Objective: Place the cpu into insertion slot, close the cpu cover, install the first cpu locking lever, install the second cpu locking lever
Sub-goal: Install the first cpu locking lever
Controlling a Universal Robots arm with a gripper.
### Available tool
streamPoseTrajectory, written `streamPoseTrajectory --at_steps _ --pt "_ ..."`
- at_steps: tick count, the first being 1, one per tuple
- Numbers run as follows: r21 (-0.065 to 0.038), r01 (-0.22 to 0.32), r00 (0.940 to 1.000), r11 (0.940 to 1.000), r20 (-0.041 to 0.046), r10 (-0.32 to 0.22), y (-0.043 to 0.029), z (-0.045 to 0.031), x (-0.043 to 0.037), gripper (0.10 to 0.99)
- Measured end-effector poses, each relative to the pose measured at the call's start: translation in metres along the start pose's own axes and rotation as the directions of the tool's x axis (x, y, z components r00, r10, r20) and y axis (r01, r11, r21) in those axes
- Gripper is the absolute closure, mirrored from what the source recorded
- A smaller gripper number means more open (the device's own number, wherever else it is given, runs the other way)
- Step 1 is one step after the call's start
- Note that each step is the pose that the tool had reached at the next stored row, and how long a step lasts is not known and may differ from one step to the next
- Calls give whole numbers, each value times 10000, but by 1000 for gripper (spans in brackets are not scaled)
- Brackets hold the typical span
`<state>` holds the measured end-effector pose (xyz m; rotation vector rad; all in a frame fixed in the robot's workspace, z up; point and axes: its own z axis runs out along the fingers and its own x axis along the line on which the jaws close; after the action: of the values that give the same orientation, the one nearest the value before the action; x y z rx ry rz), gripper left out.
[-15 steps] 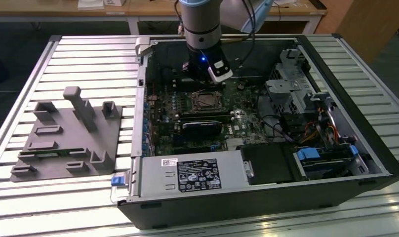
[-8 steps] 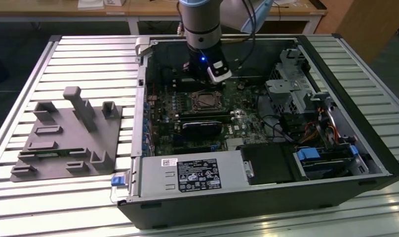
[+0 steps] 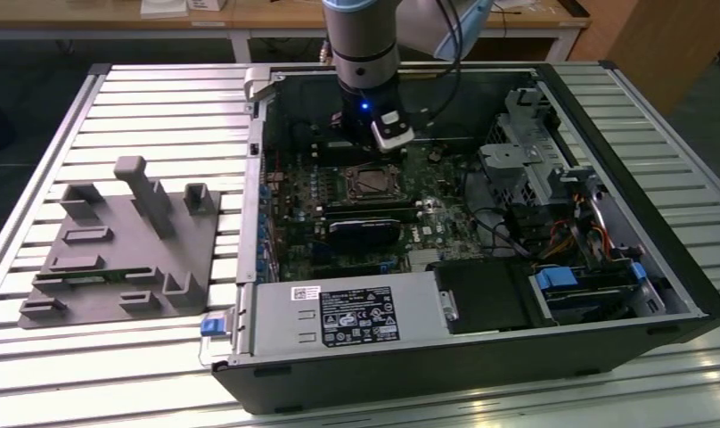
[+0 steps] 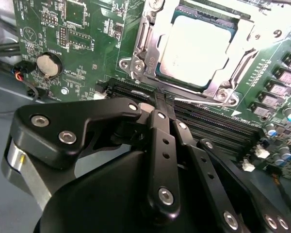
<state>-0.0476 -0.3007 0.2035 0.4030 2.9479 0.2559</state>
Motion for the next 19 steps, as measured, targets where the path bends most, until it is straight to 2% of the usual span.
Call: streamPoseTrajectory --at_steps 11,19 --pt "93 -696 9975 9975 141 695 37 29 15 980" --pt "203 -1432 9893 9895 304 1426 29 64 19 980"
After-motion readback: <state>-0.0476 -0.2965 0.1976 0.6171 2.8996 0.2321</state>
